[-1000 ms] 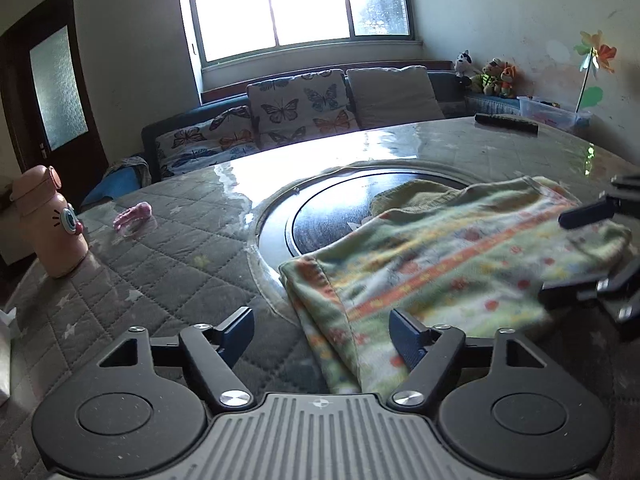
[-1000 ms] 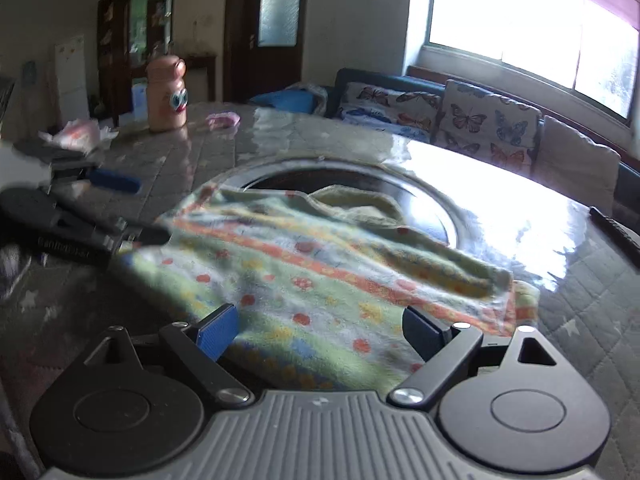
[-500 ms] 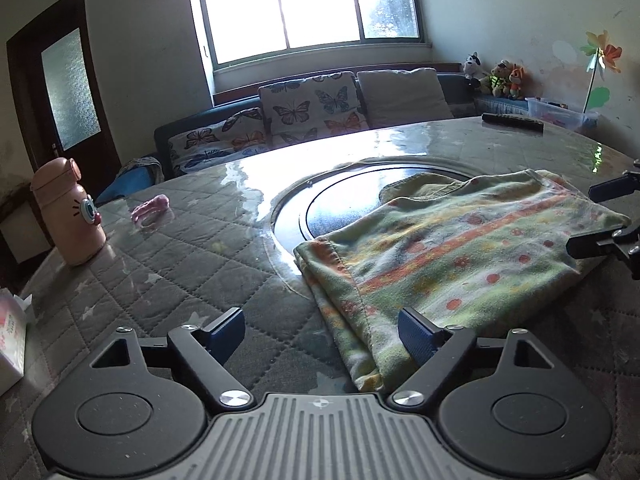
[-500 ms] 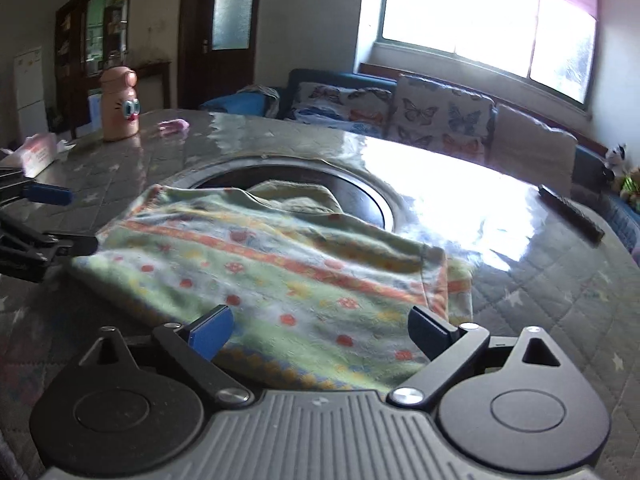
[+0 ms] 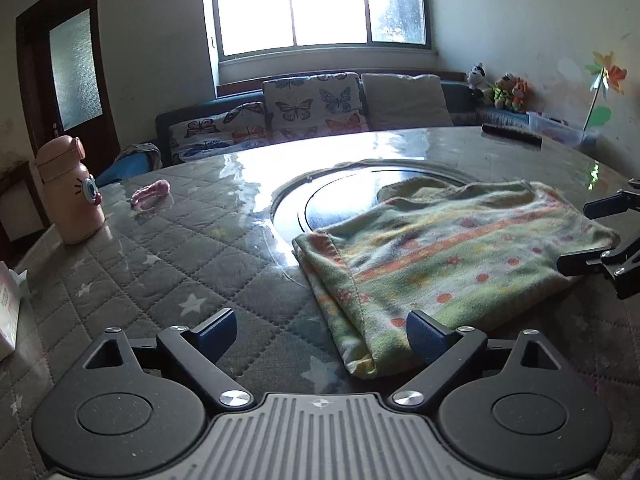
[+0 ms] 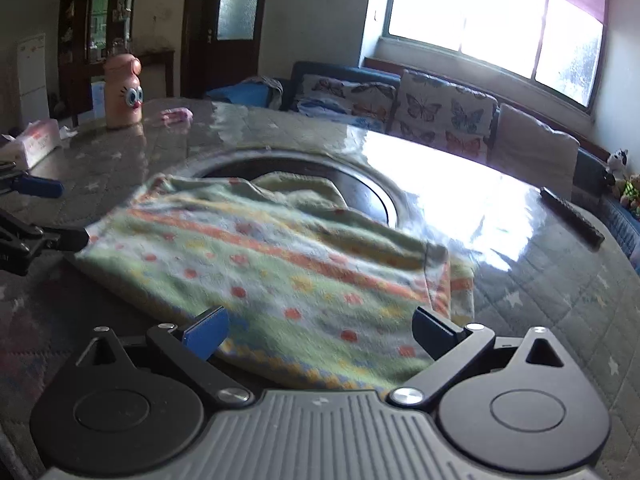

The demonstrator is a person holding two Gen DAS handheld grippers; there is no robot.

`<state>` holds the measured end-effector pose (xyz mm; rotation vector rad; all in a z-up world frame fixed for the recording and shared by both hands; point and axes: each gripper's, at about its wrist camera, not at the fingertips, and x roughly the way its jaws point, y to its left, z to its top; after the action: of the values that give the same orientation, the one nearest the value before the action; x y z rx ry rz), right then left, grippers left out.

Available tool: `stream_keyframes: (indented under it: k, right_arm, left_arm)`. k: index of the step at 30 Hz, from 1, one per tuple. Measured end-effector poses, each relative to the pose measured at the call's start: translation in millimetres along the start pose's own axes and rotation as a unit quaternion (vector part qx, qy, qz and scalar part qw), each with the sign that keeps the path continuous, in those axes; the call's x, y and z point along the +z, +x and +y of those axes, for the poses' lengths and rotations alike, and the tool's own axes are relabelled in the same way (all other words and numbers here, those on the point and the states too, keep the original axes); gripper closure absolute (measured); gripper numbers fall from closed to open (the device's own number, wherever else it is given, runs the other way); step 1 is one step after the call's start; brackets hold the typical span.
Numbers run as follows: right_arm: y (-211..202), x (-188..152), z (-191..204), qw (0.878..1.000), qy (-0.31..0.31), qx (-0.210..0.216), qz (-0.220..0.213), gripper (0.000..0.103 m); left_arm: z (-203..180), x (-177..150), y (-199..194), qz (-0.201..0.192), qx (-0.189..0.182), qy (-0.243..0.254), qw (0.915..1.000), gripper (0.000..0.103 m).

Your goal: Fold clothes

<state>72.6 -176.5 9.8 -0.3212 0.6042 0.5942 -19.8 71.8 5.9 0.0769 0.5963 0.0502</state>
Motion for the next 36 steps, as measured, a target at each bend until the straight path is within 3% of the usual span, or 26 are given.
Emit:
stream_keyframes:
  k: [7, 26, 36]
  right_arm:
    - [17.9, 17.0, 31.9, 0.999, -0.033, 0.038, -0.009, 0.002]
    - [27.4, 31.7, 79.7, 0.992, -0.101, 0.079, -0.013, 0.001]
    - [28.7, 33.9, 116.4, 0.976, -0.172, 0.130, -0.006, 0.005]
  left_arm:
    - [2.8, -7.4, -0.2, 0.009, 0.003, -0.007, 0.9999, 0.006]
    - [10.0, -9.3, -3.9, 0.013, 0.000, -0.021, 0.9997, 0.003]
    - [19.3, -14.8, -4.3, 0.028, 0.000, -0.044, 0.9986, 0.002]
